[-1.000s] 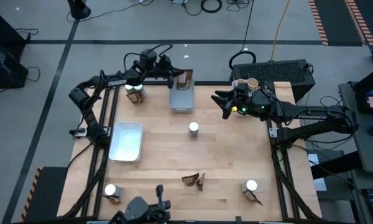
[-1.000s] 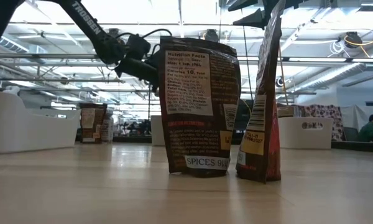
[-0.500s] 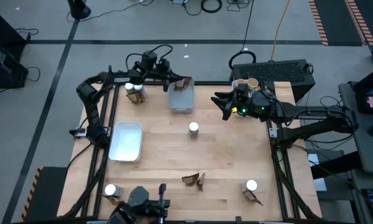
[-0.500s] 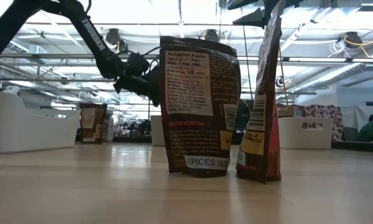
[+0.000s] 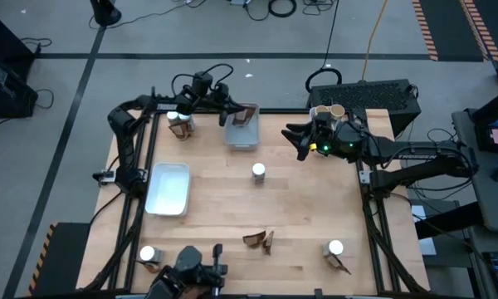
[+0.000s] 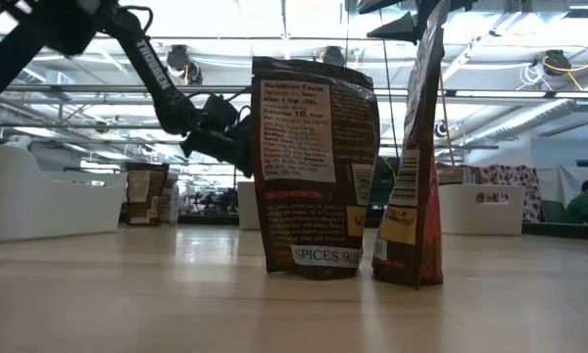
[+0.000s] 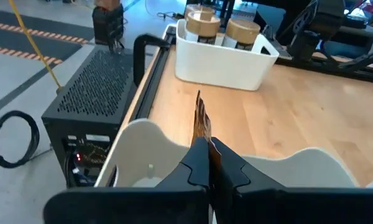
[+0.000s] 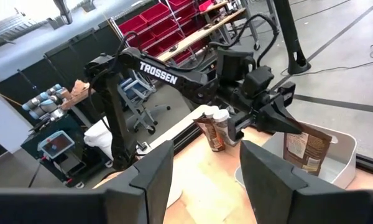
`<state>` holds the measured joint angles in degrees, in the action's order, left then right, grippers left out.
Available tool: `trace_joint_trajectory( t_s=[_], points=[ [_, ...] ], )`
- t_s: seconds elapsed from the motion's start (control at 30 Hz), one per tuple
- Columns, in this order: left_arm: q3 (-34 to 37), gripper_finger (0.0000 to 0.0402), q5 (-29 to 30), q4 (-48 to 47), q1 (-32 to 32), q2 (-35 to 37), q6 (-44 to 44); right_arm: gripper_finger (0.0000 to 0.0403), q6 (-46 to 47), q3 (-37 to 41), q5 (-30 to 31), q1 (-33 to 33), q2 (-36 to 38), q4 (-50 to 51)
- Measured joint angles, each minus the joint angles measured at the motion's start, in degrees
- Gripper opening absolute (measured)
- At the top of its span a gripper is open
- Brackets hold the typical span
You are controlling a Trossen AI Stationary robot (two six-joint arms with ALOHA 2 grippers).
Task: Sort spices by type
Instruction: Put the orange spice pack into the gray bin
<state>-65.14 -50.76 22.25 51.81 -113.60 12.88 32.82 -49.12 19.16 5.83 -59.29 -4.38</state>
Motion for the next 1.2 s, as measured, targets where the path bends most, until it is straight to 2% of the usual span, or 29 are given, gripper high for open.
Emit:
trace_joint_trajectory(
  t_s=[0.4,0.7,1.03,1.2],
  points=[
    [0.0,0.0000,0.4,-0.1,0.5,-0.4,3.0,0.0167,0.5,0.0,0.0,-0.3,0.0,0.0],
    [0.0,0.0022,8.1,-0.6,0.2,-0.4,2.7,0.0167,0.1,0.0,0.0,-0.3,0.0,0.0],
    [0.0,0.0026,11.9,-0.5,-1.4,-0.4,3.7,0.0167,-0.9,0.0,0.0,-0.3,0.0,0.0],
    [0.0,0.0027,16.9,-0.5,-2.2,-0.4,4.1,0.0167,-1.1,0.0,0.0,-0.3,0.0,0.3]
  ],
)
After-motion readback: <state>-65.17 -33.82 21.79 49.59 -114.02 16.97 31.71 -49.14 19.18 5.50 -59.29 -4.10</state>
